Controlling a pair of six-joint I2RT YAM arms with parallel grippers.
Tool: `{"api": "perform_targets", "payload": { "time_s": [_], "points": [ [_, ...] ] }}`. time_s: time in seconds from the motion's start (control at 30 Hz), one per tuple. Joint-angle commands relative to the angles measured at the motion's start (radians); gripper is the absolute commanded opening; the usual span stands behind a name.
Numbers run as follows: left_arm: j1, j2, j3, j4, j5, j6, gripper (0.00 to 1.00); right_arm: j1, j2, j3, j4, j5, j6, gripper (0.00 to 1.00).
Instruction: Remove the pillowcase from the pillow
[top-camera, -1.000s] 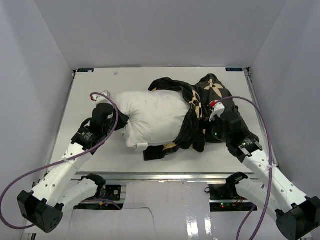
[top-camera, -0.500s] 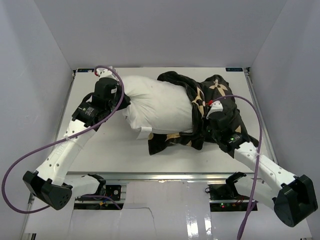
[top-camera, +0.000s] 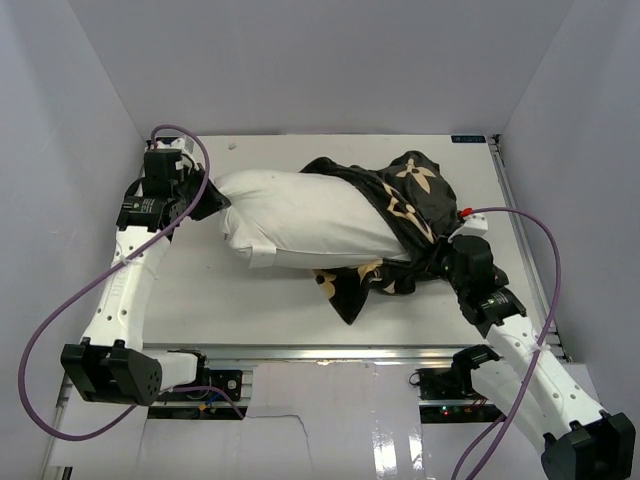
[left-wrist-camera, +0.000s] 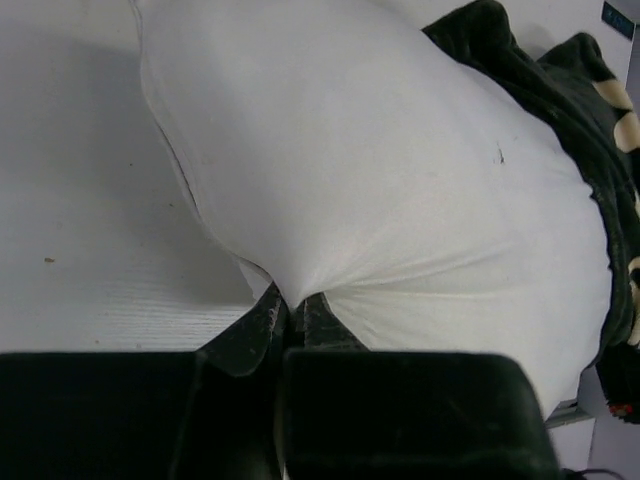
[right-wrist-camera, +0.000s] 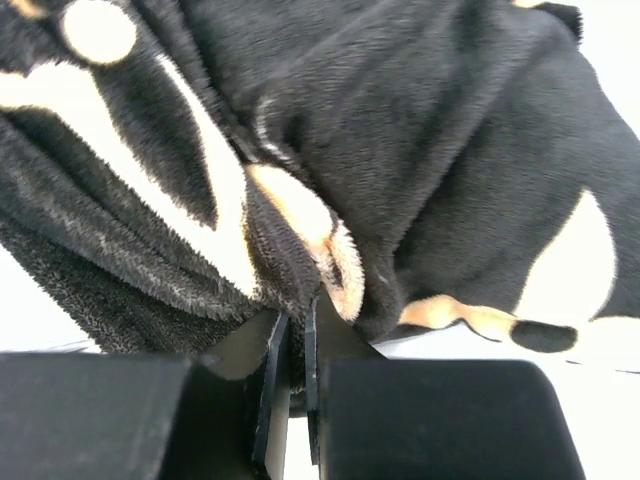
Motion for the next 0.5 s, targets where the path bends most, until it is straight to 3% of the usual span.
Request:
{"api": "perform_targets", "payload": {
  "time_s": [0.0, 0.07, 0.1, 0.2, 0.23, 0.37, 0.43, 0.47],
  "points": [
    [0.058, -0.056, -0.021, 0.13, 0.074, 0.112, 0.12, -0.048, -0.007, -0.023, 0.01, -0.021, -0.05, 0.08],
    [0.057, -0.056, -0.025, 0.128, 0.151, 0.144, 0.3, -0.048, -0.011, -0.058, 0.06, -0.164, -0.051, 0.08],
    [0.053, -0.061, -0.027, 0.122, 0.162, 0.15, 0.45, -0.048, -0.013, -0.066, 0.103, -0.206, -0.051, 0.08],
    [0.02, -0.082, -0.042, 0.121, 0.16, 0.159, 0.57, -0.044, -0.022, -0.096, 0.152, -0.345, -0.036, 0.08],
    [0.001, -0.093, -0.054, 0.121, 0.156, 0.162, 0.7, -0.037, -0.021, -0.104, 0.175, -0.379, -0.033, 0.08],
    [-0.223, -0.079, -0.059, 0.118, -0.025, 0.176, 0.88, 0.008, -0.014, -0.119, 0.237, -0.444, -0.01, 0.08],
    [-0.304, -0.047, -0.047, 0.11, -0.059, 0.185, 0.89, 0.032, -0.017, -0.118, 0.235, -0.423, -0.007, 0.08],
    [-0.375, -0.001, -0.042, 0.107, -0.076, 0.188, 0.94, 0.036, -0.017, -0.115, 0.232, -0.419, -0.007, 0.08]
  ]
}}
